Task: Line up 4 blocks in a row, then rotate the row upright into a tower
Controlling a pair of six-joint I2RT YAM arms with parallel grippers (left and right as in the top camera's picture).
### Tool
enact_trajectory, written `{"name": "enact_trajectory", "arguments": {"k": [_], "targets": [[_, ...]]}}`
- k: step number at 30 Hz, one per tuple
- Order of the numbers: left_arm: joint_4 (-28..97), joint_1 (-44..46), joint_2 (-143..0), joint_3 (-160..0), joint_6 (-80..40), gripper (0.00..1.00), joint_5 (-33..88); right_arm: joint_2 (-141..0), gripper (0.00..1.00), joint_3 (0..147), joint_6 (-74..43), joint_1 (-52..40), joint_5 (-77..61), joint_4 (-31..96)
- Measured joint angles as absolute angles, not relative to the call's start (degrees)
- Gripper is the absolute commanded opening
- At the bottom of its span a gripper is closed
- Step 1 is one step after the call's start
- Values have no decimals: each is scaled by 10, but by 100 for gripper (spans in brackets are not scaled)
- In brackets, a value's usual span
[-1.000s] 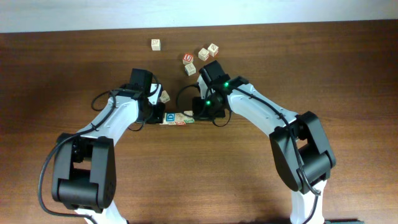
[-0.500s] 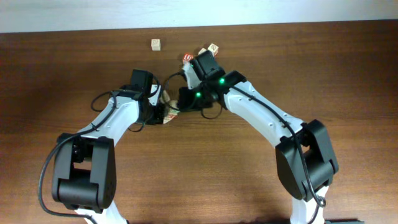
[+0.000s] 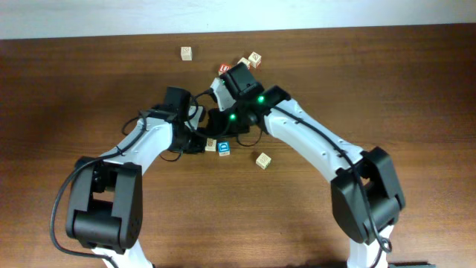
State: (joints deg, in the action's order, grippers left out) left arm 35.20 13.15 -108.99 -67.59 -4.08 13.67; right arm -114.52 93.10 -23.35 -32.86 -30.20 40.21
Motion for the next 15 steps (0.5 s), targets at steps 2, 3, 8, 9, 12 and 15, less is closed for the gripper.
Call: {"name": "enact_trajectory", "arguments": {"k": [2,3,8,9,12,15], "targets": [[356,136,-1090,-678,-41,0,149,-1117,5,929,-234,-288,-275,455],[362,135,-1090,-685,-41,0,151,-1104,5,929,-234,-270,-267,471],[375,135,-1090,-722,-41,0,136,-1075,5,928,-234,-168,-201,613],[381,135,-1090,-722,-41,0,125,-1075,5,928,-233,-156,-180,631],[384,135,-1090,-722,-41,0,97,-1075,5,923,-222,-134,-151,656],[379,135,-1090,-722,-41,0,85,-1077,4,874,-209,-140,-153,639]]}}
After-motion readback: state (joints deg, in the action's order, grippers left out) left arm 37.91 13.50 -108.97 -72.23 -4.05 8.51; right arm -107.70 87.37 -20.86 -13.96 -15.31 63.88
